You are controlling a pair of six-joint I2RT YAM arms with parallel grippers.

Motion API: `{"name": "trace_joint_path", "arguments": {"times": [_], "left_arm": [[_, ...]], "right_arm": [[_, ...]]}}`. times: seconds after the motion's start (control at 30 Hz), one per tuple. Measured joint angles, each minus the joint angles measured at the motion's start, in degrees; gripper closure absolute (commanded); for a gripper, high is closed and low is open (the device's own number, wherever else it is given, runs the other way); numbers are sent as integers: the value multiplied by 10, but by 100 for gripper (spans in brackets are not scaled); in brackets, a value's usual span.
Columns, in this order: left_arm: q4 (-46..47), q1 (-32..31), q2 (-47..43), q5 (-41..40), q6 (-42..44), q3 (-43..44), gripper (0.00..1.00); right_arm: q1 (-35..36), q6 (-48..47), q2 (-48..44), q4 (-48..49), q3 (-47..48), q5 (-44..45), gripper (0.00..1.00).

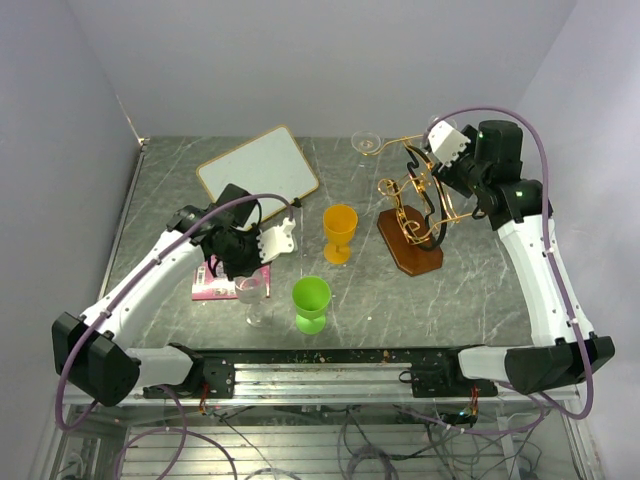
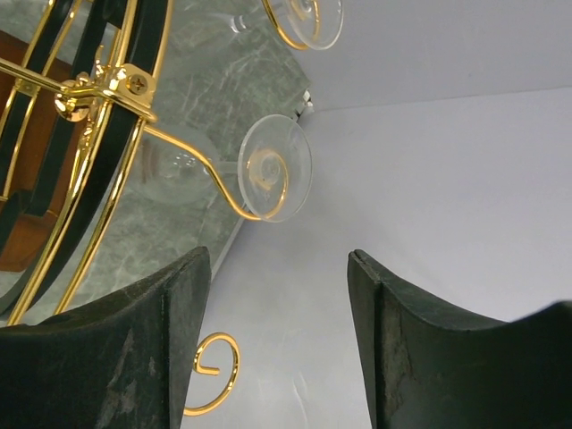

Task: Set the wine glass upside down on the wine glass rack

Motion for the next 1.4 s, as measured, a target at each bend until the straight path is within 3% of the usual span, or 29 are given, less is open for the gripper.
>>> {"name": "trace_joint_path", "arguments": {"times": [0.1, 0.3, 0.37, 0.63, 0.9, 1.17, 1.4], "left_arm": [[-19, 0, -2, 0, 12, 7, 93], [-47, 0, -39, 2, 43, 38, 93], [-58, 0, -55, 2, 53, 61, 93], [-66, -1, -72, 3, 49, 179, 93], [-23, 6, -38, 2, -42, 302, 93], [64, 44, 7, 19, -176, 376, 93], [141, 46, 35, 29, -260, 405, 93]], "right_arm": [[0, 0, 6, 5, 2, 8, 26], [-1, 15, 38, 0, 48, 7, 3], [-3, 26, 49, -3, 74, 2, 1], [-7, 71, 77, 13, 135, 1, 0], [-8, 132, 102, 18, 199, -56, 0], [-8, 213, 126, 6, 299, -226, 1], [-8, 321, 146, 24, 305, -423, 10]]}}
